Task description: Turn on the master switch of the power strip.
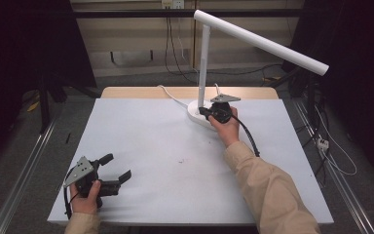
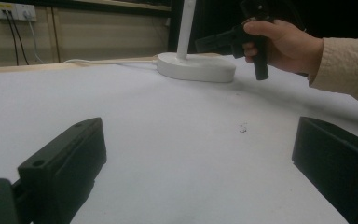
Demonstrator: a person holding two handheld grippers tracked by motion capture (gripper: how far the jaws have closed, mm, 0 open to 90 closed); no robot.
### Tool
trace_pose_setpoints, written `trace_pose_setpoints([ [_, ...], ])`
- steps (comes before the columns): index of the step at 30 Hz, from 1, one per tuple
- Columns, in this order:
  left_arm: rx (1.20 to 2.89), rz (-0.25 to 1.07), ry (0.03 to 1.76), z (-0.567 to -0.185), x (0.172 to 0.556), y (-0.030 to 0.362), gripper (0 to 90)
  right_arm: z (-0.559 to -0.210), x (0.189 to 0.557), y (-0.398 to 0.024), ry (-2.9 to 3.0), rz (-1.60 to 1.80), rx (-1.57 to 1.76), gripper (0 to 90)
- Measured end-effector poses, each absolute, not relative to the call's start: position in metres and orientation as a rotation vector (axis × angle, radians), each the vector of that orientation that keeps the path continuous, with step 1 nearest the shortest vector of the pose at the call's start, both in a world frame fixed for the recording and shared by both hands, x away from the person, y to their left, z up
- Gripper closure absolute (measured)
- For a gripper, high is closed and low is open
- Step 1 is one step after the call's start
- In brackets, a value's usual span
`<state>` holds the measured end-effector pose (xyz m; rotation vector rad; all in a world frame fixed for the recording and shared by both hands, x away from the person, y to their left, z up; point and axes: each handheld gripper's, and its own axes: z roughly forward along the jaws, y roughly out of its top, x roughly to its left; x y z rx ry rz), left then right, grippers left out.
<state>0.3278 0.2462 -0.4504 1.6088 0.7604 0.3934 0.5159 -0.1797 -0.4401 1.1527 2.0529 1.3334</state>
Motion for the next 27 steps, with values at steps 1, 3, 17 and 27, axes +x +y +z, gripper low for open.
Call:
trace_pose_setpoints([
  [1,1.609,0.394,0.76,-0.45,0.328,0.246,2.6,-0.441,0.516,-0.179,2.053,1.331,1.156,90.0],
  [3,1.612,0.396,0.758,-0.45,0.328,0.247,2.6,-0.442,0.517,-0.179,2.055,1.328,1.162,90.0],
  [17,1.62,0.396,0.757,-0.451,0.329,0.246,2.6,-0.447,0.525,-0.178,2.068,1.303,1.163,90.0],
  [27,1.615,0.395,0.761,-0.451,0.328,0.246,2.6,-0.452,0.532,-0.173,2.082,1.283,1.172,90.0],
])
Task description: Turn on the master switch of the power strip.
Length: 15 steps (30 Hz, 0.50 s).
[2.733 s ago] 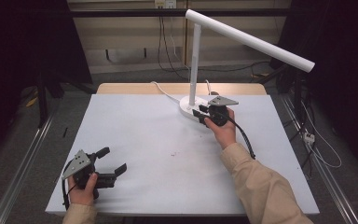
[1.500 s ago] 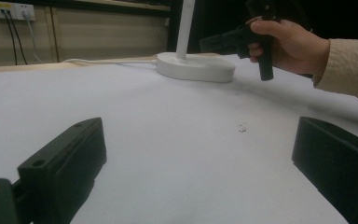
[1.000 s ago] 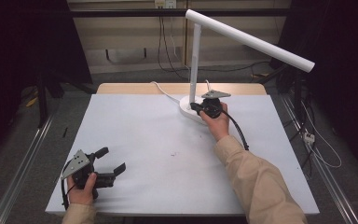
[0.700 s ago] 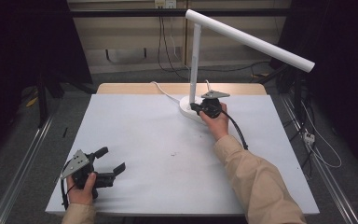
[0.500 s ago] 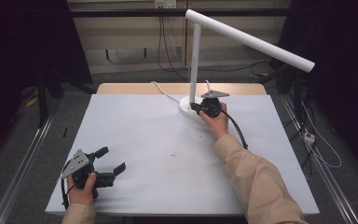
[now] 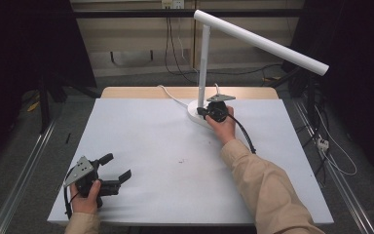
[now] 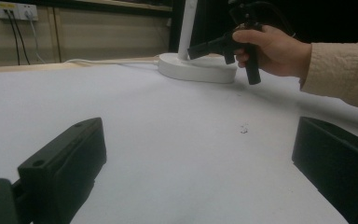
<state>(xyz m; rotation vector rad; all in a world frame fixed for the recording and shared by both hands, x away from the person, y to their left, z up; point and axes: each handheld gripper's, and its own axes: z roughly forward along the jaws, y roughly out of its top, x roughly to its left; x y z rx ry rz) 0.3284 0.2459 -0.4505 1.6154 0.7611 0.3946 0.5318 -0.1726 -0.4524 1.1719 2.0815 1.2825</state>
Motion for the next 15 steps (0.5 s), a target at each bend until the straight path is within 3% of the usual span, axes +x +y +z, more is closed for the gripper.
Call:
trace_pose_setpoints([
  [15,1.614,0.395,0.76,-0.4494,0.3283,0.2477,2.6,-0.4571,0.5395,-0.1658,2.09,1.255,1.179,90.0],
])
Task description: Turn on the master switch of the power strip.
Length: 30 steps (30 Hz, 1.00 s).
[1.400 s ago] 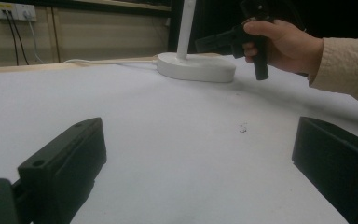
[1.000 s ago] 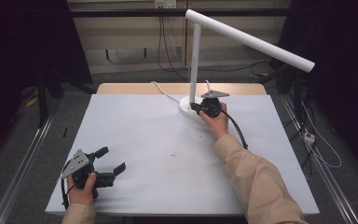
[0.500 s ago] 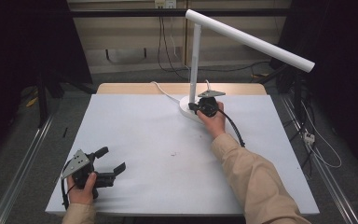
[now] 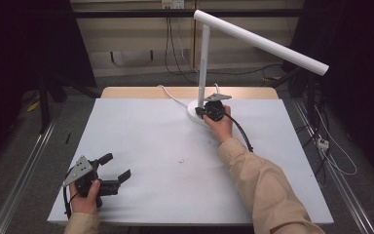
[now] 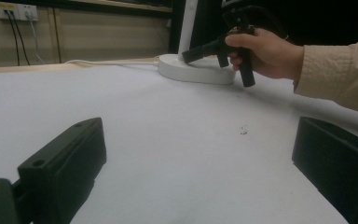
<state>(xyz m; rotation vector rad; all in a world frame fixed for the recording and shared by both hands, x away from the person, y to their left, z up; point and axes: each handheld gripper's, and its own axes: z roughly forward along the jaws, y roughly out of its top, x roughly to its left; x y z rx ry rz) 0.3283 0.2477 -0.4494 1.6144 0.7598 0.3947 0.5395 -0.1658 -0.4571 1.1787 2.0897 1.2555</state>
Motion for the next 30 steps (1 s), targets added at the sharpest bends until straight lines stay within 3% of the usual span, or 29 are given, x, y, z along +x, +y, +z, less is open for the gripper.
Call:
trace_pose_setpoints([
  [30,1.615,0.39,0.758,-0.4498,0.3306,0.2452,2.6,-0.4609,0.5405,-0.1668,2.079,1.244,1.194,90.0],
])
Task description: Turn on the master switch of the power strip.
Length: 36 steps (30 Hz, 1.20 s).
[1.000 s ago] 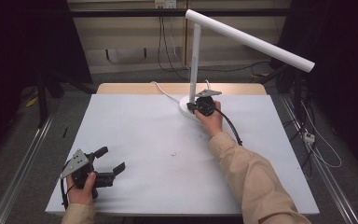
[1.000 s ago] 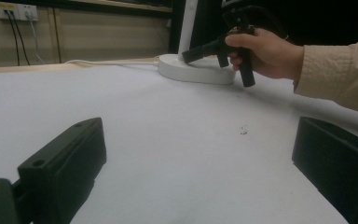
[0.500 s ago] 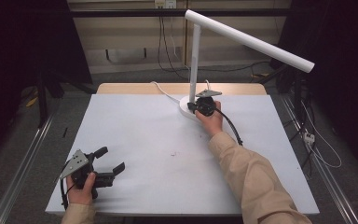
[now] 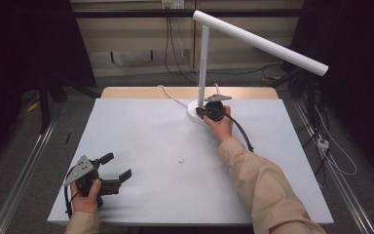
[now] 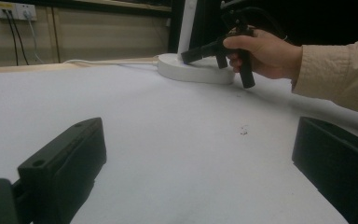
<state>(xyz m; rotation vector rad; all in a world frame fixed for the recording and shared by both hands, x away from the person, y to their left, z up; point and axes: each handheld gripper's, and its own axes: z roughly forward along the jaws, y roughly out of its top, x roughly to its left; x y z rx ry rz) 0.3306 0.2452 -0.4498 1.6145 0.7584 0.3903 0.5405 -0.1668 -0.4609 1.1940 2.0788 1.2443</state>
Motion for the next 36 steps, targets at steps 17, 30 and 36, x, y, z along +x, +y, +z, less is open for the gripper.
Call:
trace_pose_setpoints([
  [17,1.613,0.39,0.755,-0.4491,0.3309,0.2443,2.6,-0.461,0.5407,-0.1663,2.079,1.231,1.188,90.0],
  [30,1.613,0.392,0.751,-0.4482,0.3297,0.2445,2.6,-0.4594,0.5387,-0.1639,2.096,1.194,1.136,90.0],
  [36,1.611,0.39,0.752,-0.4483,0.3303,0.2448,2.6,-0.4546,0.535,-0.1646,2.072,1.19,1.131,89.9],
])
